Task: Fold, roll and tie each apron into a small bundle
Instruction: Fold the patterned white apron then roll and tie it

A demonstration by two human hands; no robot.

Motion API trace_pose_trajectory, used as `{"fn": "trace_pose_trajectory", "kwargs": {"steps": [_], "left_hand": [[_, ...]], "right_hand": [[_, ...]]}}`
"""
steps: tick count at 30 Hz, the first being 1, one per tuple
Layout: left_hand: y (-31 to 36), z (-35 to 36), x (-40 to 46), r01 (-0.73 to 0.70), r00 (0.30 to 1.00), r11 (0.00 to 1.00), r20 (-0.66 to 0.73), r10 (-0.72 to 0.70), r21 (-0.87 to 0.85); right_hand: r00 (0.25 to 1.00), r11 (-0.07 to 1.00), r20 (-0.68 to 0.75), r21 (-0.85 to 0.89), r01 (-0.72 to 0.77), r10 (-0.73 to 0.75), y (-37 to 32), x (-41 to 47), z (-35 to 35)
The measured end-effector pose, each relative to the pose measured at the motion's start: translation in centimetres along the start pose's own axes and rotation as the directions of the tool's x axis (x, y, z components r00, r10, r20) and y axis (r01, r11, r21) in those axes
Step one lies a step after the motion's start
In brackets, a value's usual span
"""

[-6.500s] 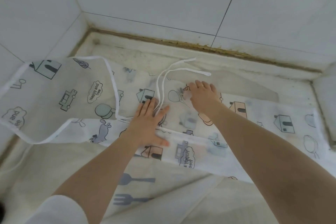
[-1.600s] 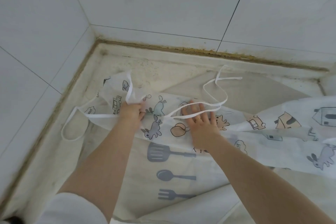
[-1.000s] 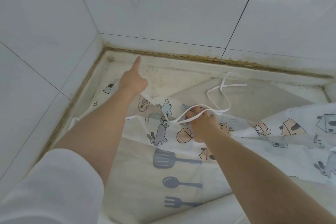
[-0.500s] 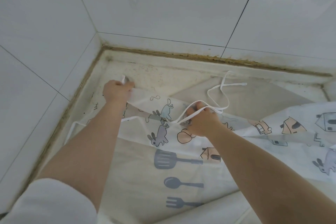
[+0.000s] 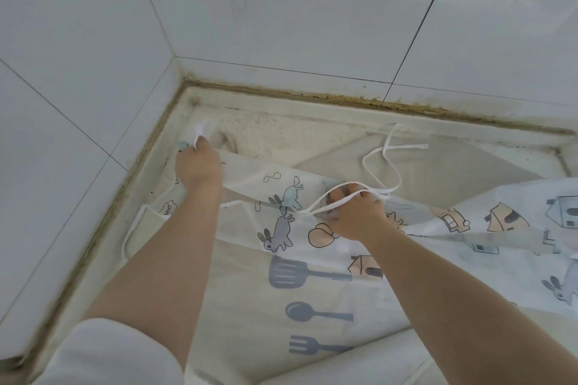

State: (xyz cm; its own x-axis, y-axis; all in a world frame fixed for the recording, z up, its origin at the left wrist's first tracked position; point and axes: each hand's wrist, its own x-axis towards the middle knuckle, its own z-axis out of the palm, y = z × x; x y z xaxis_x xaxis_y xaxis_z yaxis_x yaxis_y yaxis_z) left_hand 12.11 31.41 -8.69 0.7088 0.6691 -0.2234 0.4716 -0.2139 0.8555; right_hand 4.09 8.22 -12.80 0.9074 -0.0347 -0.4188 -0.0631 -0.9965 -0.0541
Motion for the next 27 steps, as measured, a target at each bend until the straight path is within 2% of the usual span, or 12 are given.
{"fn": "trace_pose_trajectory", "kwargs": {"steps": [3,5,9,12,14,16,17,19,21,24,26,27], "left_hand": [[1.1,-0.3,0.3,0.125,0.992,0.951,0.04,-0.119,-0.283],[1.2,-0.3,0.6,0.166,0.986,0.901,0.051,-0.159,-0.401],[-0.1,-0.2,0.9,0.092,0.986,0.897,-0.085,-0.143,-0.432],[-0.8,-0.8,2.1,-0.031,0.993,0.986,-0.119,0.012,-0.164],[-1.0,-1.6,3.5,-0.17,0.985,0.963,0.006,0.173,0.21],[-0.6,-1.7,4.4,-0.387,0.921,0.711,0.216,0.323,0.587],[-0.2,-1.6,4.3,-0.475,0.879,0.555,0.338,0.337,0.683],[0.4,-0.7,4.3,-0.557,0.83,0.386,0.472,0.298,0.736],[0.9,-0.1,4.2,-0.551,0.831,0.35,0.463,0.308,0.757],[1.4,0.1,4.3,-0.476,0.87,0.393,0.355,0.342,0.787],[1.7,-0.7,4.5,-0.412,0.902,0.414,0.298,0.313,0.812],[1.7,-1.4,4.6,-0.383,0.918,0.464,0.273,0.288,0.799]], "right_hand": [[1.0,1.0,-0.003,0.01,0.008,-0.008,0.3,0.1,-0.1],[1.0,1.0,0.006,0.008,0.008,-0.008,0.4,0.1,0.0],[0.998,1.0,0.057,0.031,-0.003,0.001,0.9,-0.2,0.3],[0.996,0.999,0.084,0.04,-0.02,0.016,1.3,-0.3,0.2],[0.996,0.999,0.092,0.035,-0.025,0.021,1.2,-0.2,0.2],[0.997,1.0,0.077,0.005,-0.029,0.028,0.8,-0.1,0.1],[0.997,0.999,0.066,-0.018,-0.027,0.028,0.6,0.0,0.0],[0.999,0.998,0.045,-0.07,-0.007,0.01,0.2,0.1,-0.5],[0.999,0.996,0.035,-0.092,0.018,-0.015,-0.1,0.2,-1.0],[0.999,0.996,0.034,-0.079,0.033,-0.031,-0.1,0.3,-1.3],[0.999,0.996,0.023,-0.084,0.043,-0.041,0.0,0.3,-1.1],[0.999,0.995,0.015,-0.084,0.045,-0.044,0.0,0.3,-1.0]]}}
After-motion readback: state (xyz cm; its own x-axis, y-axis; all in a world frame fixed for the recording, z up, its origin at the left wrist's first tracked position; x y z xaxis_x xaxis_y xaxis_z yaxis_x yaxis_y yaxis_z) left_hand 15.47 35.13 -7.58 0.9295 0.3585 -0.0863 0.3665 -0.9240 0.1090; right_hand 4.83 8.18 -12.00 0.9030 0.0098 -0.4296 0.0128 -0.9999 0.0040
